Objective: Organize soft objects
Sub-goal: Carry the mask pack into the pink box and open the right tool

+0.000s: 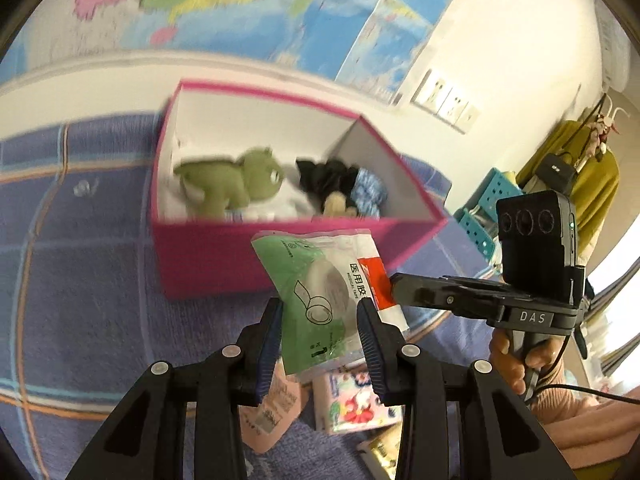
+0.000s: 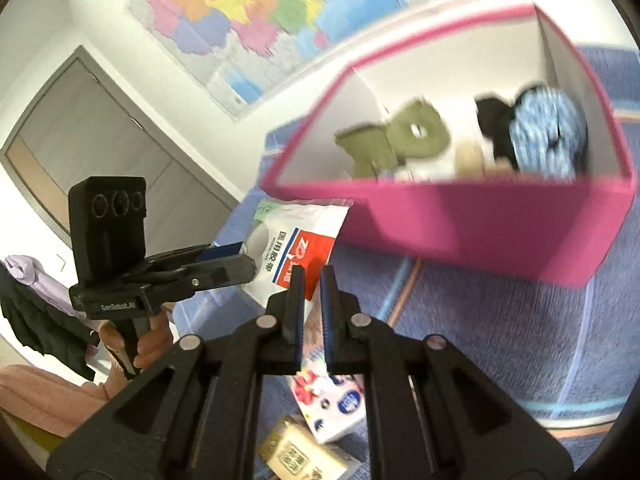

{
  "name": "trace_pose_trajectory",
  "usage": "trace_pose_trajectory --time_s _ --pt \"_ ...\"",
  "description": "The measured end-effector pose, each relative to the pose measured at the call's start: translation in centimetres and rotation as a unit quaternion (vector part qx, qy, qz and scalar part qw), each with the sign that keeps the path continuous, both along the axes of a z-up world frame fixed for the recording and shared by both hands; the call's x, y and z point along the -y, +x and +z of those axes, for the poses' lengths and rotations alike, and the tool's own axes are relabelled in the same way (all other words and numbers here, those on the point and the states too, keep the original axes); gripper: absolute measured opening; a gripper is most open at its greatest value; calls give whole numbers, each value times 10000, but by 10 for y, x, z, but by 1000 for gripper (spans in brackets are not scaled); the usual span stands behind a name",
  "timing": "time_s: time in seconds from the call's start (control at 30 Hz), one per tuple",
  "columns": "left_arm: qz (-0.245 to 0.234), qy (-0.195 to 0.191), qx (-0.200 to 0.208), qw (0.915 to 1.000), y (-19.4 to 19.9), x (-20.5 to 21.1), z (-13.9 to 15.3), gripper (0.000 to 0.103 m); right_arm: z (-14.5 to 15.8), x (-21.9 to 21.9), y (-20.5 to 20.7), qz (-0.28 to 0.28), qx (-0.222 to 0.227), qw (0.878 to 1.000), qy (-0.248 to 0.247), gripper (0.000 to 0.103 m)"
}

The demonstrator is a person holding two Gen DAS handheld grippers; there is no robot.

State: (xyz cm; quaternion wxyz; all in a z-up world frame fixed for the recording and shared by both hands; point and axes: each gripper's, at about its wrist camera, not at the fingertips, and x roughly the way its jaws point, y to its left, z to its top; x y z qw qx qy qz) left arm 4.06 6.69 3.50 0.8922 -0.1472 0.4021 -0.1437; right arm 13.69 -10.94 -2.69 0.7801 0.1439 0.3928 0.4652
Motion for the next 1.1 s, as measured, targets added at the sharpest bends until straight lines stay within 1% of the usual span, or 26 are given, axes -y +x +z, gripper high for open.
trace_pose_trajectory --time_s 0.13,0.17,0.2,0.33,0.37,0.5,0.6,0.7,0.8,0.9,1.0,1.1 --pt "6 167 237 9996 7 2 19 38 20 2 9 -20 302 9995 42 10" --pt "11 187 270 9995 9 2 22 38 21 -4 8 -29 350 9994 33 10" --pt "38 230 309 9993 14 1 26 38 30 -1 17 -40 400 9992 31 10" --pt "117 279 311 9991 33 -5 30 38 36 -13 31 -73 509 9987 10 10" --pt "153 289 292 9990 37 -7 31 38 42 -23 32 -87 501 9987 14 10" --pt "192 294 171 9992 57 -15 23 38 44 -38 53 -162 455 9988 -43 10" --pt "189 377 61 9991 70 -18 14 38 37 -46 67 -174 389 9990 -154 10" --pt "413 542 -103 9976 78 -25 2 38 28 -54 78 -139 260 9992 -273 10" --pt "626 578 -225 9961 80 -35 -7 38 18 -58 83 -134 118 9991 -392 11" --pt "671 510 -175 9963 77 -39 -6 38 10 -58 87 -191 35 9986 -482 11" --pt "753 698 -65 9947 73 -37 -2 39 10 -55 86 -203 70 9985 -513 11" --pt "794 753 24 9940 69 -36 2 39 11 -51 80 -209 122 9983 -527 12"
